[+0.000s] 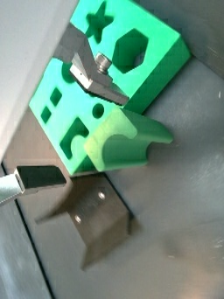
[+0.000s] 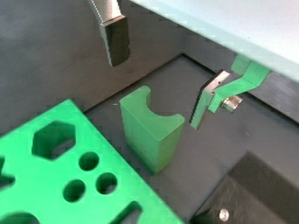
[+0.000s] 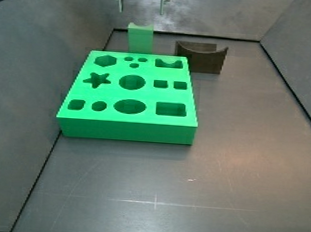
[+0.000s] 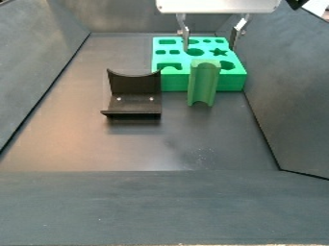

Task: Pick up the arch object. Move up. Rotate the arch object. Move to above the board. Insert the arch object.
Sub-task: Rotate the arch object.

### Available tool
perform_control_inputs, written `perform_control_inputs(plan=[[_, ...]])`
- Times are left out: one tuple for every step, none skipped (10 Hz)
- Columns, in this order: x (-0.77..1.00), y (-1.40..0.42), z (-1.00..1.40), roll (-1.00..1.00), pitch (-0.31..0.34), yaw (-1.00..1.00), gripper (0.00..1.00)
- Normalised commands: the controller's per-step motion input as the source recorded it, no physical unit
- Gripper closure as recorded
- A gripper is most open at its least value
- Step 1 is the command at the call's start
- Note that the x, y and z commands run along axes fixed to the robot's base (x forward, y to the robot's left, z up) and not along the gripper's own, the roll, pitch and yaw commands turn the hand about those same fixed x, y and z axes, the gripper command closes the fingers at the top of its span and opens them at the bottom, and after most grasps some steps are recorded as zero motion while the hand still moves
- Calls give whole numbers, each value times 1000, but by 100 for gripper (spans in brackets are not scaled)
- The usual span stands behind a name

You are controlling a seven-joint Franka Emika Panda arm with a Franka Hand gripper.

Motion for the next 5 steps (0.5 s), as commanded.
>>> perform_control_inputs(plan=[[34,53,-84,2,4,1000,0],[33,39,-58,2,4,1000,0],[32,21,-45,2,4,1000,0],[34,16,-43,2,4,1000,0],[33,8,-37,2,4,1000,0]])
